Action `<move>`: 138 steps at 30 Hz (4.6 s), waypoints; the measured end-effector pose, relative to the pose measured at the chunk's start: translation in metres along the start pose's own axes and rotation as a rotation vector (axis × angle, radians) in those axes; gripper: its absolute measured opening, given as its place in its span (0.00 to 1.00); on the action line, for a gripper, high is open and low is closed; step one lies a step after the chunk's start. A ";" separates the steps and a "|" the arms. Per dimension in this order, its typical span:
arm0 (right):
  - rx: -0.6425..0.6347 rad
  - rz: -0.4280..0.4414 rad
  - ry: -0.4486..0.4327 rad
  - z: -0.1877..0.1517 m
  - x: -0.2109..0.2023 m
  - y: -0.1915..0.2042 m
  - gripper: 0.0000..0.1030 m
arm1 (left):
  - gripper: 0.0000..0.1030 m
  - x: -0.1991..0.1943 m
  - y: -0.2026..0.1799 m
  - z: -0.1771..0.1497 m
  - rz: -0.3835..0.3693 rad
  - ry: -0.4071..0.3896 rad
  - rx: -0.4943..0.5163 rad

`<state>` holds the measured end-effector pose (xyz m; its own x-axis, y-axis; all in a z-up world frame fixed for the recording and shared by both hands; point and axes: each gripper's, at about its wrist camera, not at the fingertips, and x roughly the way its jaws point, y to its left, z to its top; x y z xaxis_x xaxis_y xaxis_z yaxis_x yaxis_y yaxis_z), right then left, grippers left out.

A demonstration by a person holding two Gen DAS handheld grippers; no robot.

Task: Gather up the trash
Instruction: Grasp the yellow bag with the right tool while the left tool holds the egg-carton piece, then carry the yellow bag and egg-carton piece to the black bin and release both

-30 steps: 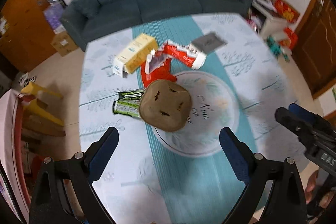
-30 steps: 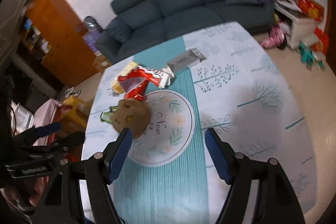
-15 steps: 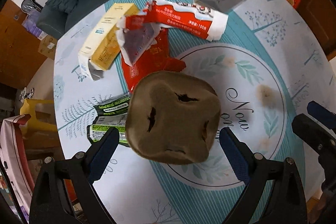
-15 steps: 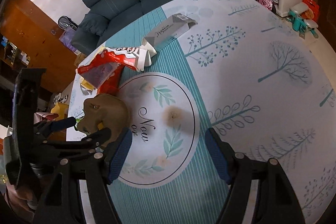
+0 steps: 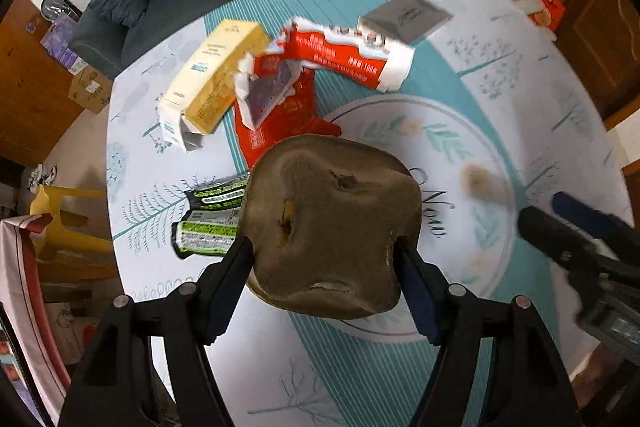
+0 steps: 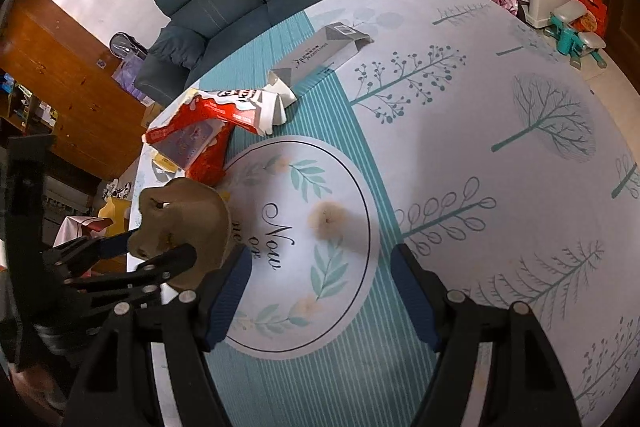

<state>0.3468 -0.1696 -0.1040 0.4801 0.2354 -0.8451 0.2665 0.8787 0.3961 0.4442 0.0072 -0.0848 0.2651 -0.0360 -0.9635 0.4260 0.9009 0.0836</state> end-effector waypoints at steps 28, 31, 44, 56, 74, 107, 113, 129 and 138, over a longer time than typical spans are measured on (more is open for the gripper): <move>-0.452 0.095 0.069 -0.003 0.025 0.108 0.70 | 0.68 -0.065 0.115 -0.096 -0.007 -0.105 -0.397; -0.603 0.070 0.083 -0.001 0.040 0.128 0.70 | 0.68 -0.059 0.124 -0.100 -0.012 -0.103 -0.423; -0.975 -0.026 0.201 -0.005 0.100 0.151 0.70 | 0.68 -0.035 0.146 -0.107 -0.033 -0.076 -0.507; -0.915 0.001 0.239 -0.006 0.103 0.145 0.25 | 0.68 -0.040 0.146 -0.112 -0.019 -0.087 -0.537; -0.668 0.143 0.148 -0.046 -0.035 0.092 0.17 | 0.68 -0.144 0.051 -0.177 0.039 -0.228 -0.591; -0.515 0.107 0.351 -0.282 -0.148 -0.111 0.17 | 0.68 -0.121 -0.206 -0.392 -0.086 -0.043 -0.563; -0.389 0.003 0.382 -0.319 -0.072 -0.153 0.17 | 0.68 -0.016 -0.218 -0.411 -0.138 0.032 -0.549; -0.117 -0.004 0.375 -0.363 0.099 -0.249 0.22 | 0.69 0.180 -0.244 -0.410 -0.155 0.082 -0.510; -0.086 -0.004 0.356 -0.355 0.127 -0.256 0.53 | 0.90 0.191 -0.238 -0.405 -0.128 0.067 -0.507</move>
<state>0.0426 -0.2172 -0.4403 0.1543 0.3482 -0.9246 0.1896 0.9080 0.3735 0.0434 -0.0385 -0.3920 0.1753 -0.1470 -0.9735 -0.0253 0.9878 -0.1537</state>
